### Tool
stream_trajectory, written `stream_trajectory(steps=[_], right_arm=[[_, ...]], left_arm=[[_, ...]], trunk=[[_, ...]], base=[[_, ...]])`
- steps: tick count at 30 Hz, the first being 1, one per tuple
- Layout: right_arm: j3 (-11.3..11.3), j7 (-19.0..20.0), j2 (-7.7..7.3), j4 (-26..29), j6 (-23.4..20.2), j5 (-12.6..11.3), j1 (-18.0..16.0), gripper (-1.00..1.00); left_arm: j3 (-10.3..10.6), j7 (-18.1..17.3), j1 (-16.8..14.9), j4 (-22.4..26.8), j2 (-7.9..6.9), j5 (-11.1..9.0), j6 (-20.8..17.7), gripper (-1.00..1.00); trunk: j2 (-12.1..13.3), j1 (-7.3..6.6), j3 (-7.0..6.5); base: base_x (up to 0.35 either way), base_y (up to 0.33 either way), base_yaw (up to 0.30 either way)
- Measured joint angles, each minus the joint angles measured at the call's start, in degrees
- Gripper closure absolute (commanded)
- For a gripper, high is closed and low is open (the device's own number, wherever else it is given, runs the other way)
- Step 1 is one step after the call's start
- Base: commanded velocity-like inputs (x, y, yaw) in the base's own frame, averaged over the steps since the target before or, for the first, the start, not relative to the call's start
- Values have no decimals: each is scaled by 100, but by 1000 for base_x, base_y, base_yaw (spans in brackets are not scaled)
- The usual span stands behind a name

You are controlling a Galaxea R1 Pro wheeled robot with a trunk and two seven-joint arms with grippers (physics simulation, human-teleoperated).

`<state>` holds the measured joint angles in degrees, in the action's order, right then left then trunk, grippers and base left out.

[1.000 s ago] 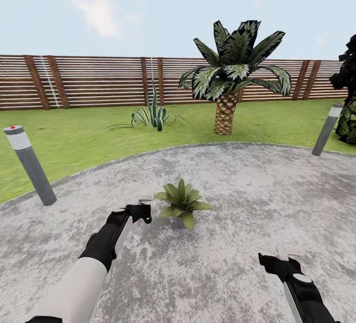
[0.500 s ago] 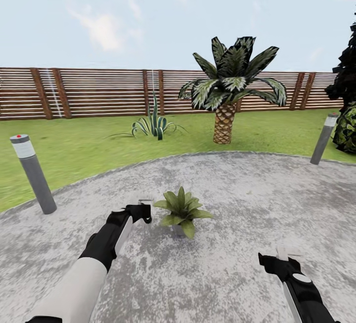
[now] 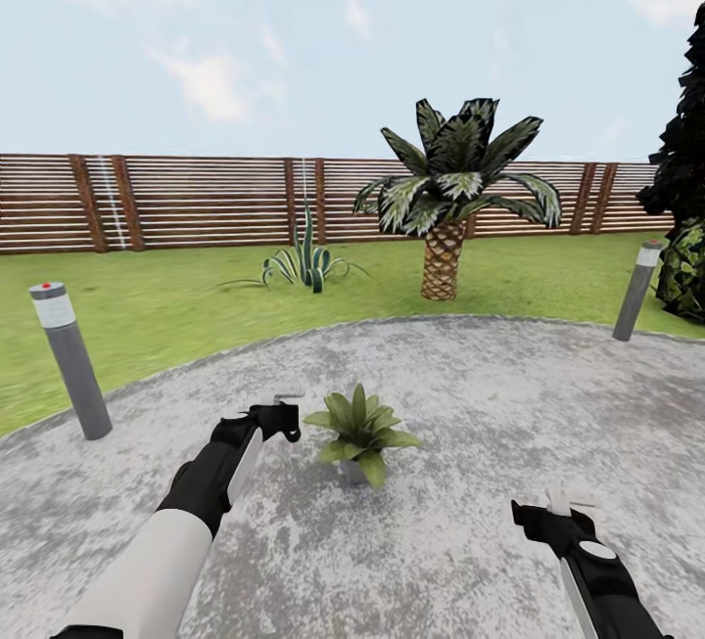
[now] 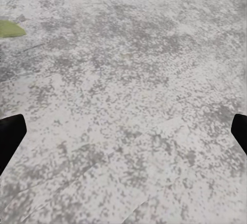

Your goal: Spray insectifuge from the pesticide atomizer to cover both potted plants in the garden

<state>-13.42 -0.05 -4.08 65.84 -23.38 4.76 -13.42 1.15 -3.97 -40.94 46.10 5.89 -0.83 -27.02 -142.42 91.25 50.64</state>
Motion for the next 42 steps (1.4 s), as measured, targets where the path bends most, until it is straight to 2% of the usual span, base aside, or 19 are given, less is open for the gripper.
stream_trajectory(steps=[42], right_arm=[[-5, -4, 13, 0, 0, -3, 1, -100]], left_arm=[[-2, -4, 0, 5, 0, -6, 0, 100]], trunk=[[1685, -923, -754]], base=[[0, 0, 0]])
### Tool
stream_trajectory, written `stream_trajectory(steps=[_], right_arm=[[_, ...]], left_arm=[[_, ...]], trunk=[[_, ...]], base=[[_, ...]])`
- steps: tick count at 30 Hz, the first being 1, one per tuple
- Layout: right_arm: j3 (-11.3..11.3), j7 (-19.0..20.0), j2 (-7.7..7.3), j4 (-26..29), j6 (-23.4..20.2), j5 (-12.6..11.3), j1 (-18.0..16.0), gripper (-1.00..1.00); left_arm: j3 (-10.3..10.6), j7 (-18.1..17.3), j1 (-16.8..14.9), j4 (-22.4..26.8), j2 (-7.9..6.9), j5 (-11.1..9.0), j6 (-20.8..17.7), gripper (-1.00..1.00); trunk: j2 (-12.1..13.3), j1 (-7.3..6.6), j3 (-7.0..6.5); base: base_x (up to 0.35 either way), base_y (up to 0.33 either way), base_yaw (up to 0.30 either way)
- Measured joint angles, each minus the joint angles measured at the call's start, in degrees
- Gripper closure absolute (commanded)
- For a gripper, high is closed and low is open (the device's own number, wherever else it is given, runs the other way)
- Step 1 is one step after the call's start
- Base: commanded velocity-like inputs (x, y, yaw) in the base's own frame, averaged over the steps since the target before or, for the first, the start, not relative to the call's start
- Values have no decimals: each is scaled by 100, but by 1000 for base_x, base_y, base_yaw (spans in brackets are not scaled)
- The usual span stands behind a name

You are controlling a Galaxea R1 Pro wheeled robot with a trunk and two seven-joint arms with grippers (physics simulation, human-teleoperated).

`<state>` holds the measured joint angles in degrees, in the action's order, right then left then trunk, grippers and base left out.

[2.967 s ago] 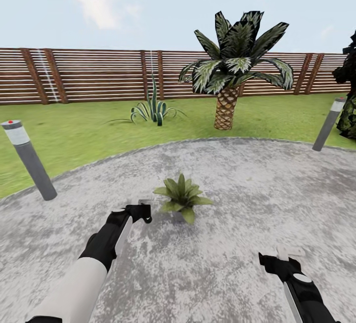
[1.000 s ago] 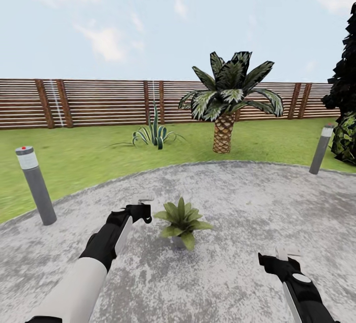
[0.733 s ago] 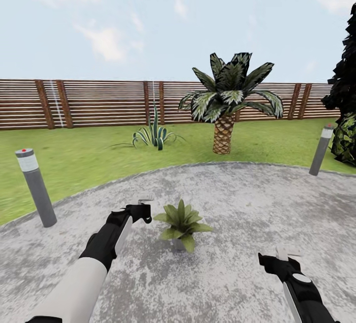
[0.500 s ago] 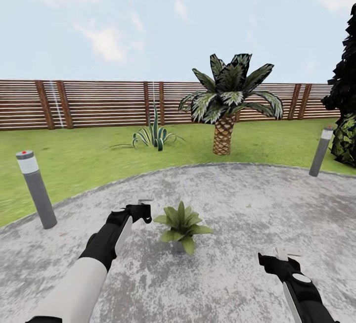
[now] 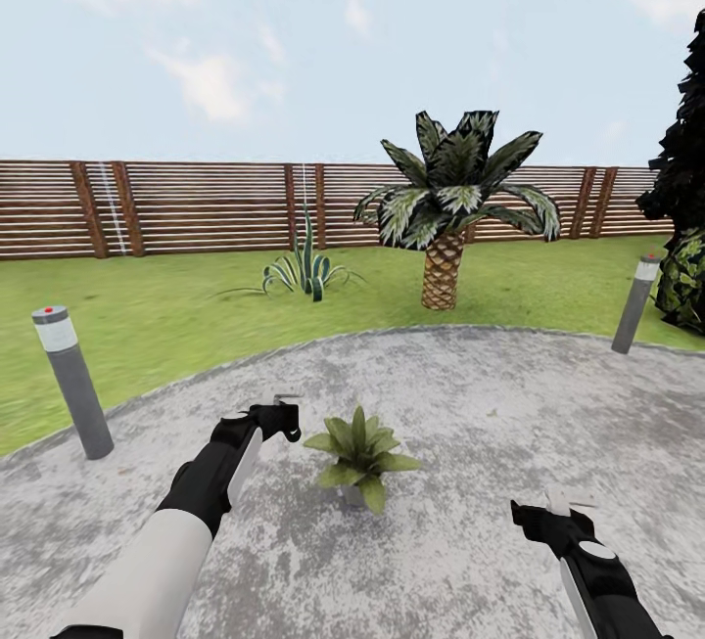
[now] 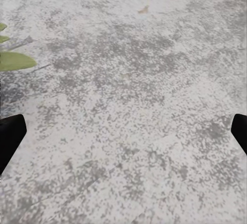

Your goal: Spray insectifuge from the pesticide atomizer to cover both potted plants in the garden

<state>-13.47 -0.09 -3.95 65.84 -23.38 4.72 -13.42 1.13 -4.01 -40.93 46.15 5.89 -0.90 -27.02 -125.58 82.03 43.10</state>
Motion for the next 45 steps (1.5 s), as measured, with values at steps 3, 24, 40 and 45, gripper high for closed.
stream_trajectory(steps=[3, 24, 40, 45], right_arm=[[5, 0, 0, 0, 0, 4, 0, -100], [9, 0, 0, 0, 0, 6, 0, -100], [-2, 0, -2, 0, -2, 6, 0, -100], [-6, 0, -3, 0, 0, 6, 0, -100]], left_arm=[[1, 2, 0, -2, 0, 0, 0, 100], [-7, 4, 0, 0, 0, -1, 0, 100], [-7, 4, 0, 0, 0, 1, 0, 100], [-7, 4, 0, 0, 0, 3, 0, 100]], trunk=[[120, -66, -54], [963, -527, -431], [1604, -879, -718], [1805, -989, -808]], base=[[0, 0, 0], [0, 0, 0], [0, 0, 0], [0, 0, 0]])
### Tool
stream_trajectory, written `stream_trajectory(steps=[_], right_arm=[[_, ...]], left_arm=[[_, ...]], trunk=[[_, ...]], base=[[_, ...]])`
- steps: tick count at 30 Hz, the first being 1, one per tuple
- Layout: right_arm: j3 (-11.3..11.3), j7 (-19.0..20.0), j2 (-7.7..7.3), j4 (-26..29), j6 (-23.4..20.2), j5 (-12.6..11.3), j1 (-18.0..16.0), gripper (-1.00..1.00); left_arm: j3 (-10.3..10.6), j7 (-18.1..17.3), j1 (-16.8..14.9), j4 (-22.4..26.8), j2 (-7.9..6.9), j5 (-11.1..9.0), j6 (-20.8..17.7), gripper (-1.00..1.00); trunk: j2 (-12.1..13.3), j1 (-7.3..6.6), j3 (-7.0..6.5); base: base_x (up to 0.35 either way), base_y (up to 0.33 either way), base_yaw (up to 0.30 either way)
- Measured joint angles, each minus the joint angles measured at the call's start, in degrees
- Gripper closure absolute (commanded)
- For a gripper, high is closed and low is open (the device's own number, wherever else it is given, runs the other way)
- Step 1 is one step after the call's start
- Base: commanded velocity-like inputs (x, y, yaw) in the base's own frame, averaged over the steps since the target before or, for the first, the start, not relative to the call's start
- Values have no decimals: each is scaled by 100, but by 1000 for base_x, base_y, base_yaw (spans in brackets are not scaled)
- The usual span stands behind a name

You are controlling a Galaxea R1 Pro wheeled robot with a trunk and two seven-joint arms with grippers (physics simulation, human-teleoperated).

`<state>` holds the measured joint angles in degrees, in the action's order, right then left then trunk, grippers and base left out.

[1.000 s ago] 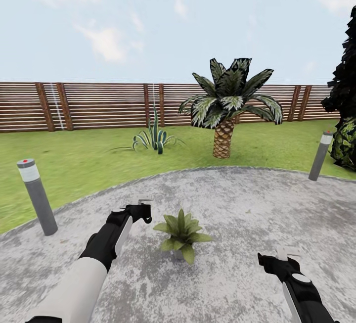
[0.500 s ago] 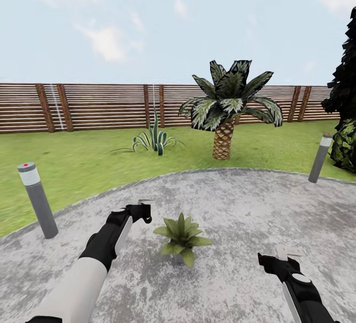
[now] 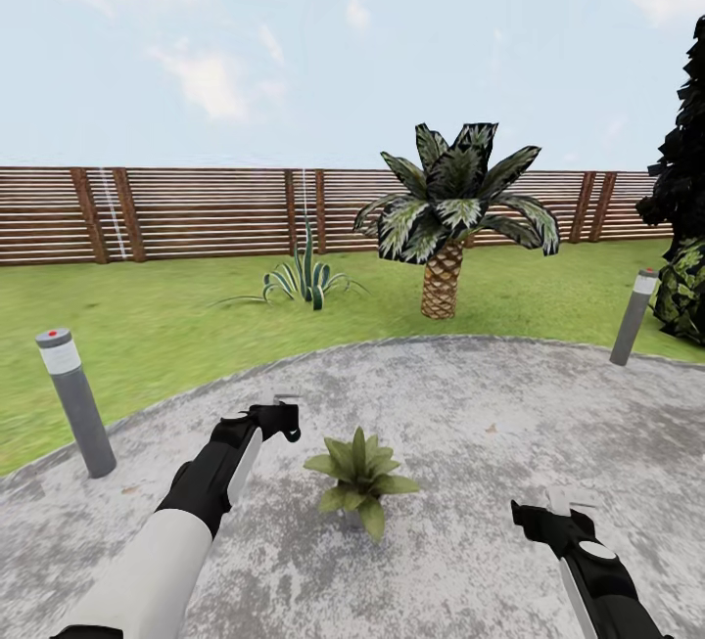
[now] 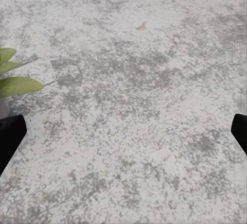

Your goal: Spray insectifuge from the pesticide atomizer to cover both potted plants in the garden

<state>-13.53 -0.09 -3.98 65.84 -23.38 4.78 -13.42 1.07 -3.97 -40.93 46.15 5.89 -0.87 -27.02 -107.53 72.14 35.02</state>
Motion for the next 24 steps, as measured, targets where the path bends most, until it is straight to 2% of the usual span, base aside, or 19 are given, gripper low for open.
stream_trajectory(steps=[24], right_arm=[[-3, 0, -6, 0, 0, -8, 0, -100]], left_arm=[[1, -2, 0, 0, 0, -3, 0, 100]], trunk=[[963, -527, -431]], base=[[0, 0, 0]])
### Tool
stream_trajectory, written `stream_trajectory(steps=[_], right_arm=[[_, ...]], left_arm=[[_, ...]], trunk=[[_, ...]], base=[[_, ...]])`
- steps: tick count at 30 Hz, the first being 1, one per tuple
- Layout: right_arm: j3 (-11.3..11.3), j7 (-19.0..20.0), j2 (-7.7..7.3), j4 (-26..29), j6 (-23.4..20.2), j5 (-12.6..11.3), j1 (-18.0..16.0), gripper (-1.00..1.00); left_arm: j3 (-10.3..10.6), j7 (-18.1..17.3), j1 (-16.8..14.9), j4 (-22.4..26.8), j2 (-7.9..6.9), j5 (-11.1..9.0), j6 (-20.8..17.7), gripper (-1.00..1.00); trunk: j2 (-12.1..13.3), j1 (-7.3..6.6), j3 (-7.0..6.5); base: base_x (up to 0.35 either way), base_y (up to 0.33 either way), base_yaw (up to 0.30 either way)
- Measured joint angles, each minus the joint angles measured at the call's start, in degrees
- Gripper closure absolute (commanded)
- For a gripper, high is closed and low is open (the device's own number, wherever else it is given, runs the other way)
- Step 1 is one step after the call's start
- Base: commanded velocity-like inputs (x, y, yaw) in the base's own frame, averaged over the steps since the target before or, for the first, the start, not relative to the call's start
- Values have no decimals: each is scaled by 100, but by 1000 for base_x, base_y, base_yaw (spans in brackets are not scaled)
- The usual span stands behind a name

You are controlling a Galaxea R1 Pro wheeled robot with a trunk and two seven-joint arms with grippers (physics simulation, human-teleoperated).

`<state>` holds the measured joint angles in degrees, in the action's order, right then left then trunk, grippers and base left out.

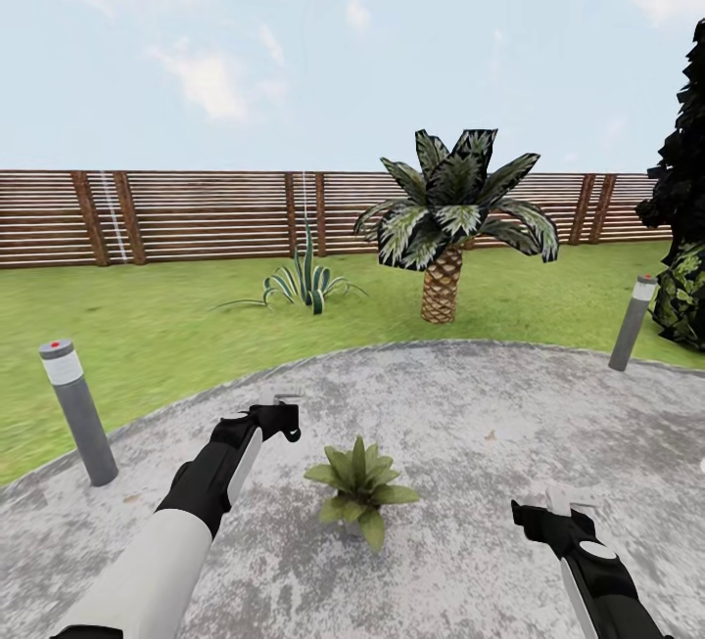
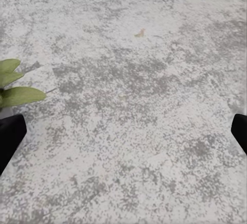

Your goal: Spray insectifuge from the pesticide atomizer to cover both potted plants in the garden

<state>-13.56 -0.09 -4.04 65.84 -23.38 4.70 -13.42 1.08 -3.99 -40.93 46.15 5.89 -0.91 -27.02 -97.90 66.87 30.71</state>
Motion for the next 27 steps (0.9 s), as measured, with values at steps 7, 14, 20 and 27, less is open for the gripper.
stream_trajectory(steps=[7, 14, 20, 27], right_arm=[[0, 0, 0, 0, 0, 0, 0, -100], [0, 0, 0, 0, 0, 0, 2, -100], [0, 0, 0, 0, 0, 0, 2, -100], [0, 0, 0, 0, 0, 0, 0, -100]], left_arm=[[6, 1, 0, 0, 0, 8, 0, 100], [2, 2, 0, 0, 0, 9, 0, 100], [-2, 2, 0, 0, 0, 3, 0, 100], [-2, 2, 0, 0, 0, 2, 0, 100]], trunk=[[82, -45, -36], [81, -47, -37], [81, -48, -37], [81, -48, -37]], base=[[0, 0, 0], [133, 0, 0], [324, 0, 0], [337, -1, 0]])
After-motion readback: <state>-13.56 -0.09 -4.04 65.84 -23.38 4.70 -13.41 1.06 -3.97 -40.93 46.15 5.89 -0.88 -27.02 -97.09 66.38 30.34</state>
